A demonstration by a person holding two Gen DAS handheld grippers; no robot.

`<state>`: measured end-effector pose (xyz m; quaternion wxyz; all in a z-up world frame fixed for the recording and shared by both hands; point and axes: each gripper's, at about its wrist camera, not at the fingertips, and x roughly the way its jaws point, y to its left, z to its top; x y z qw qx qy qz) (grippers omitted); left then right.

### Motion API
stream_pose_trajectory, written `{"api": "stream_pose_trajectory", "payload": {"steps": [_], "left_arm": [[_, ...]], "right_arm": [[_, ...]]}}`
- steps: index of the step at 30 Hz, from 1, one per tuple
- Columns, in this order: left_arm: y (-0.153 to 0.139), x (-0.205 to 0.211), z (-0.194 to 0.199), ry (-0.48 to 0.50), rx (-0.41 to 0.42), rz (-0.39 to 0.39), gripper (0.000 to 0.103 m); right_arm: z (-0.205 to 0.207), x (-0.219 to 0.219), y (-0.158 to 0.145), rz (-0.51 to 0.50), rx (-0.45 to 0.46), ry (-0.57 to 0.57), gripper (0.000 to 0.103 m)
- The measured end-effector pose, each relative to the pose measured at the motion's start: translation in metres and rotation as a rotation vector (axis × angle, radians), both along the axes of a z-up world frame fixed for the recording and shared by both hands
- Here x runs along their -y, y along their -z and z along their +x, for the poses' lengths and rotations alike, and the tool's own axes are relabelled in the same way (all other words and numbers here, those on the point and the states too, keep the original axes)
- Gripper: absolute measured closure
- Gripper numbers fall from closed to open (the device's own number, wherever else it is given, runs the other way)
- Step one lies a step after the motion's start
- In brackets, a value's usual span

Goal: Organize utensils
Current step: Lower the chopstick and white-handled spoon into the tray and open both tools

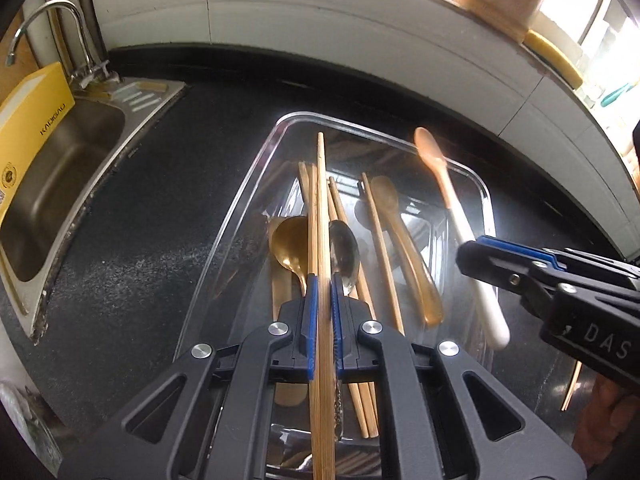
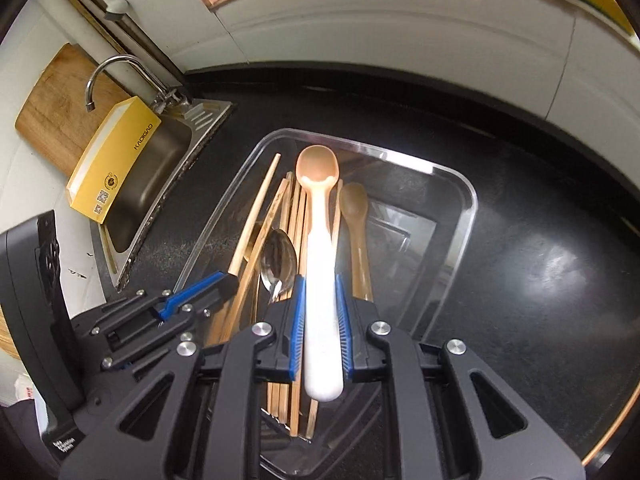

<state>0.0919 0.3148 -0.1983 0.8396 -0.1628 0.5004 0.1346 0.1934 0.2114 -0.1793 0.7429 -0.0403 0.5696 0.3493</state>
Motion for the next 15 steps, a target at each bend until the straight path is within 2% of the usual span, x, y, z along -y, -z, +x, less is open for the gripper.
{"api": "stream_pose_trajectory", "payload": {"steps": [8,9,10,11,12,13,15], "left_arm": [[0.014,-0.007,0.008,0.0,-0.025,-0.056,0.096],[0.015,-0.008,0.009,-0.002,-0.027,-0.059,0.095],[0.015,-0.008,0.009,-0.003,-0.03,-0.066,0.085],[0.014,-0.009,0.008,-0.004,-0.024,-0.074,0.073],[0.011,-0.009,0.007,-0.012,-0.011,-0.073,0.03],[0.004,-0.011,0.003,-0.028,0.025,-0.065,0.014],[-0.008,-0.011,-0.003,-0.038,0.082,-0.054,0.014]], "right_arm": [[0.017,-0.004,0.021,0.029,-0.128,0.04,0.087],[0.019,-0.004,0.021,0.035,-0.141,0.045,0.083],[0.022,-0.001,0.02,0.047,-0.146,0.063,0.061],[0.024,0.003,0.015,0.063,-0.131,0.084,0.044],[0.025,0.008,0.01,0.076,-0.111,0.094,0.024],[0.026,0.012,0.003,0.085,-0.083,0.106,0.024],[0.029,0.019,-0.006,0.102,-0.068,0.12,0.024]]}}
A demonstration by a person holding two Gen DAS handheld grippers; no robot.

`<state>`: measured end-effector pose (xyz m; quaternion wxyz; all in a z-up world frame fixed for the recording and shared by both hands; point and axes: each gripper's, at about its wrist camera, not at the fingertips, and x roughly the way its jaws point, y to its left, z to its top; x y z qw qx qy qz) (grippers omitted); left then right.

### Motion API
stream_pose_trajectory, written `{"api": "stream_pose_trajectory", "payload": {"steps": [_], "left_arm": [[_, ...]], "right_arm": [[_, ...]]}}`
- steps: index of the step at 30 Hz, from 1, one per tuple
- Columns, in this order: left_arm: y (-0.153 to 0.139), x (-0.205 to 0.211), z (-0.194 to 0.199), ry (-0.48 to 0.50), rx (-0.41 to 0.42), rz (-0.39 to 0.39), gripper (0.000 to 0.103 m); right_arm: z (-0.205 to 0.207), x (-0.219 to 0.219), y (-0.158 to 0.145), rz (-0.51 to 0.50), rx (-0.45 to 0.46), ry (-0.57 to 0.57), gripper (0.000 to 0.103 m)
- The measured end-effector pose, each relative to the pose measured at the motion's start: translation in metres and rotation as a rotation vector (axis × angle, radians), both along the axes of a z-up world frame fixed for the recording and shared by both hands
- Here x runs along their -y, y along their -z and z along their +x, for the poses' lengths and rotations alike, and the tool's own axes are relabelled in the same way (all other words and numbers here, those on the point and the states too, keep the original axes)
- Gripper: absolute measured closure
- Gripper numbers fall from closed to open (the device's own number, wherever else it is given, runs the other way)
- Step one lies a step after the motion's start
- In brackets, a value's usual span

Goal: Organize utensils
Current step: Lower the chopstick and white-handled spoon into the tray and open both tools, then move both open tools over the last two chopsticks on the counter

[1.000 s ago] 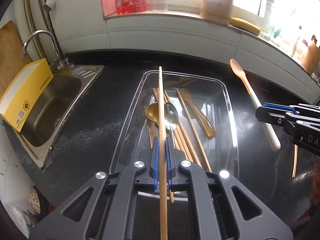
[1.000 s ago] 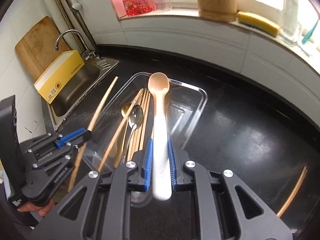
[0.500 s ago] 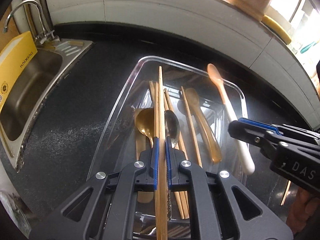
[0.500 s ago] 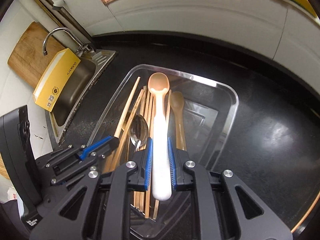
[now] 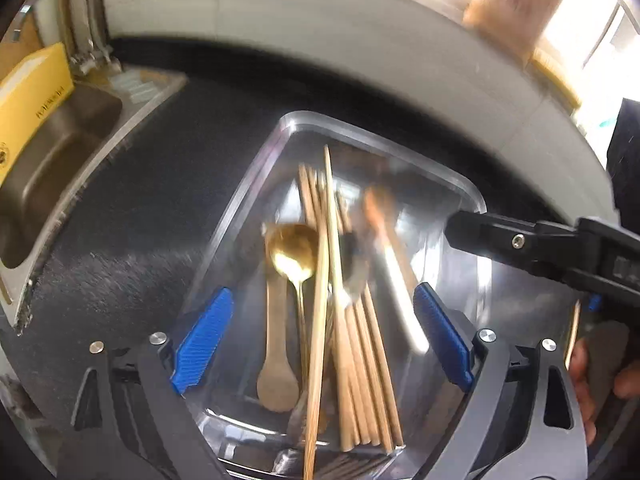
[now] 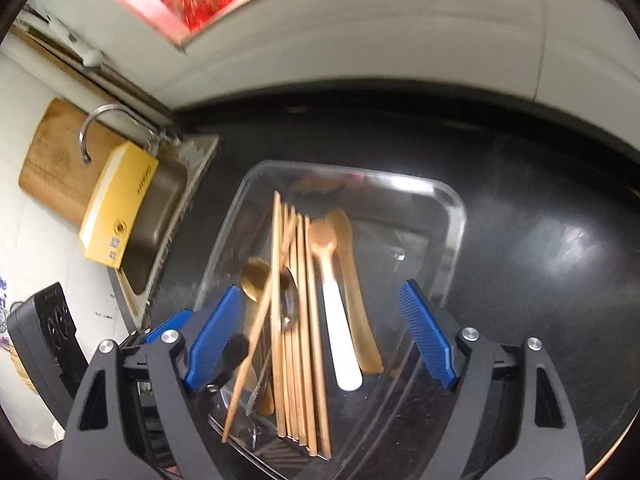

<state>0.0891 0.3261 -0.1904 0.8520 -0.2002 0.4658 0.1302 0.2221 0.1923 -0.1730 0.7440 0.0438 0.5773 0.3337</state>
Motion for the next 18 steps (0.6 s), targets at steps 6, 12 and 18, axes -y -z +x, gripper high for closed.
{"api": "stream_pose_trajectory", "payload": {"steps": [6,12,18], "left_arm": [[-0.02,0.003,-0.01,-0.007,0.029,0.036,0.014],[-0.044,0.019,-0.03,-0.003,0.076,0.071,0.014],[-0.057,0.07,-0.04,0.096,0.094,0.109,0.014]], "right_arm": [[-0.001,0.033,-0.028,0.022,0.062,0.057,0.025],[-0.024,0.076,-0.044,0.018,0.096,0.122,0.025],[-0.061,0.142,-0.057,-0.008,0.154,0.231,0.025]]}}
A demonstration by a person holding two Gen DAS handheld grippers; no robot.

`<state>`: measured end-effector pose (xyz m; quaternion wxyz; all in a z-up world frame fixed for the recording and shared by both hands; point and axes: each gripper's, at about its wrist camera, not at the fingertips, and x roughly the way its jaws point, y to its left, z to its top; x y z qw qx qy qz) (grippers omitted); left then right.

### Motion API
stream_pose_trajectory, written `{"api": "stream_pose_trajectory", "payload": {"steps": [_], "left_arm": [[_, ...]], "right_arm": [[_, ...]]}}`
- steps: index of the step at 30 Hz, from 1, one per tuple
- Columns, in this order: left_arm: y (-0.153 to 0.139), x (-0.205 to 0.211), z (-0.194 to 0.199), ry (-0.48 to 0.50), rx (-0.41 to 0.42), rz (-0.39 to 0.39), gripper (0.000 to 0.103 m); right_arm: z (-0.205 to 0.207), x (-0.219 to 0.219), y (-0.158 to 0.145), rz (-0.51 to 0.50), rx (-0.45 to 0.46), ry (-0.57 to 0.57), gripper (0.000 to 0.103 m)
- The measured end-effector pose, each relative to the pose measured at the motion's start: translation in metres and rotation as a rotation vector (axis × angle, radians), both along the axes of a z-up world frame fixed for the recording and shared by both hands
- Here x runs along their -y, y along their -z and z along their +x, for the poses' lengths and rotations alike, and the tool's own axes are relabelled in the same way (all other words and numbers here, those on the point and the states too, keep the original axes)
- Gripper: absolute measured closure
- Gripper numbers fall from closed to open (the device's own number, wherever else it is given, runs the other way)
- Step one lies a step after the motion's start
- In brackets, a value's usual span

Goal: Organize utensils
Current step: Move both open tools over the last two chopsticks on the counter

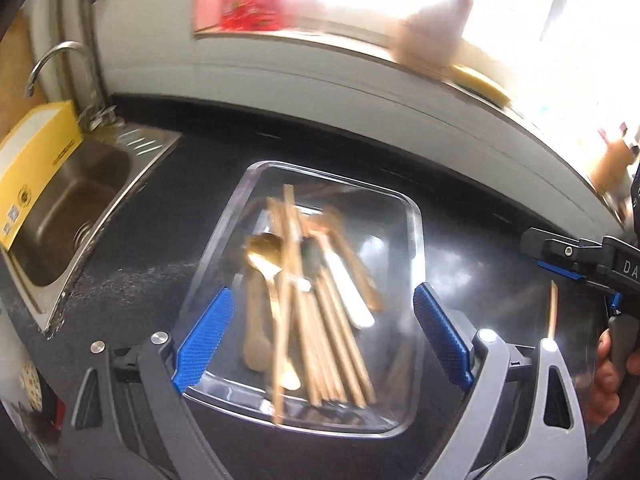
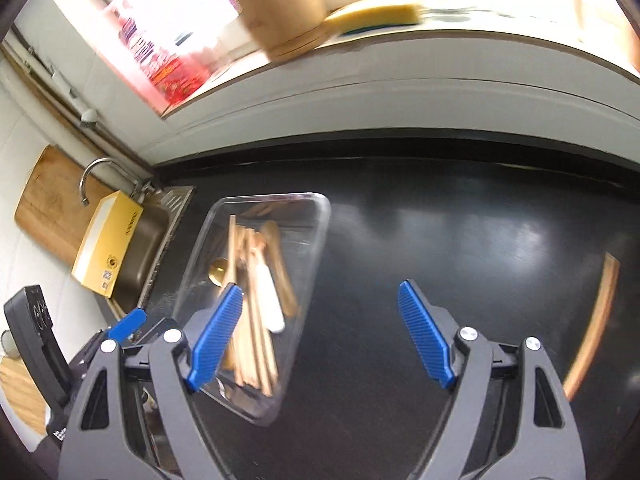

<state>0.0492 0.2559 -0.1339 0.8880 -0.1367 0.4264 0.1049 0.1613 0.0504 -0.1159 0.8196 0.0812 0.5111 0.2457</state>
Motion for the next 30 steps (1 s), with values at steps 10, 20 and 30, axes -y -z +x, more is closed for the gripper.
{"api": "stream_pose_trajectory", "payload": {"steps": [10,20,30], "left_arm": [[-0.001,0.147,0.012,0.308,0.002,0.021,0.014],[-0.005,0.288,0.011,0.554,0.02,0.092,0.014],[-0.006,0.311,0.013,0.558,0.014,0.109,0.014]], "right_arm": [[-0.072,0.162,-0.016,-0.121,0.08,0.274,0.025],[-0.133,0.276,-0.018,-0.189,0.102,0.407,0.025],[-0.13,0.285,-0.02,-0.186,0.115,0.366,0.025]]}}
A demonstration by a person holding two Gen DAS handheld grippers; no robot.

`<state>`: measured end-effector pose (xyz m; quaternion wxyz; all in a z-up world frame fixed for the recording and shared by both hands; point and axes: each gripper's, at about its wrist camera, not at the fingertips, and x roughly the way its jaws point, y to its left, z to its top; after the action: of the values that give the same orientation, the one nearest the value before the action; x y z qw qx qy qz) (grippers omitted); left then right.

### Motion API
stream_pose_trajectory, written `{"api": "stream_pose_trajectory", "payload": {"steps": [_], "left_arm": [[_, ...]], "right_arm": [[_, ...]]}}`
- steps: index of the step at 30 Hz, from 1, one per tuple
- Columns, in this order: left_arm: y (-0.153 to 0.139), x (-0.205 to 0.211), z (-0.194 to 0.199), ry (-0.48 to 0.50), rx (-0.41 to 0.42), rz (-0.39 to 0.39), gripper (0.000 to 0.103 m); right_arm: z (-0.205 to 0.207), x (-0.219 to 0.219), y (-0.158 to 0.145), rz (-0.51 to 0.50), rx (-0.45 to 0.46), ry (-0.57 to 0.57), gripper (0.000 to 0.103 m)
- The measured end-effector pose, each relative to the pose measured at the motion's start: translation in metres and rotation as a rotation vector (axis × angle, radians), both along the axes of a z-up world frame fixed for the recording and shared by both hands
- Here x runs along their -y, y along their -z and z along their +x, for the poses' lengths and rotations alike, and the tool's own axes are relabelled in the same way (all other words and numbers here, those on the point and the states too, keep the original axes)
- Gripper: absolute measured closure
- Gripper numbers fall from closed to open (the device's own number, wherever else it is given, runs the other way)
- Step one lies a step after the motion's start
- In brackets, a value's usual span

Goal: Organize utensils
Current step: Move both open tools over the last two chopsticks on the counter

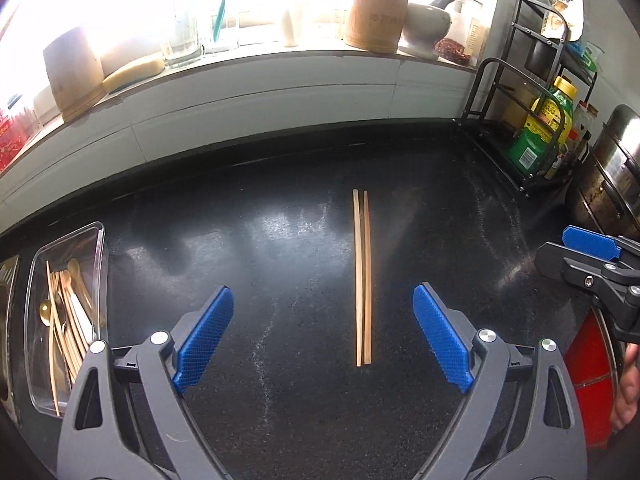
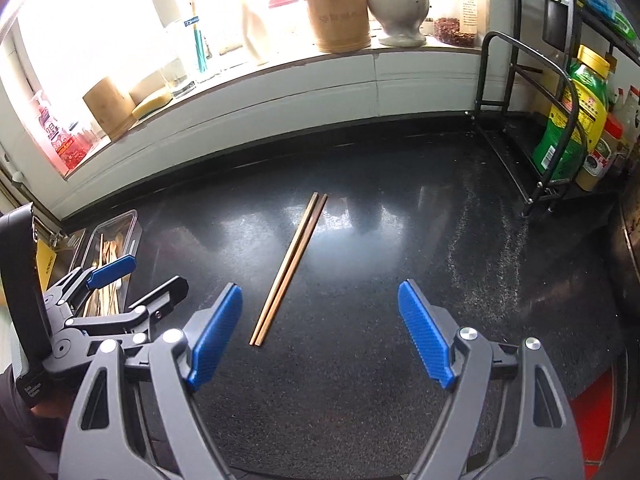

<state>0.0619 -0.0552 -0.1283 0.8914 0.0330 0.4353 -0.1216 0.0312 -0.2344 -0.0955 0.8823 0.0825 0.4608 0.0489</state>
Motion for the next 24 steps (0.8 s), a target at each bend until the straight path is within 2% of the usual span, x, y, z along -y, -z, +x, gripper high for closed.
{"api": "stream_pose_trajectory", "payload": {"steps": [12,24], "left_arm": [[0.019,0.006,0.026,0.009,-0.037,0.033,0.014],[0.077,0.022,0.09,0.11,-0.133,0.072,0.014]], "right_arm": [[0.031,0.004,0.014,0.007,-0.034,-0.019,0.025],[0.095,0.014,0.05,0.01,-0.105,0.007,0.025]]}}
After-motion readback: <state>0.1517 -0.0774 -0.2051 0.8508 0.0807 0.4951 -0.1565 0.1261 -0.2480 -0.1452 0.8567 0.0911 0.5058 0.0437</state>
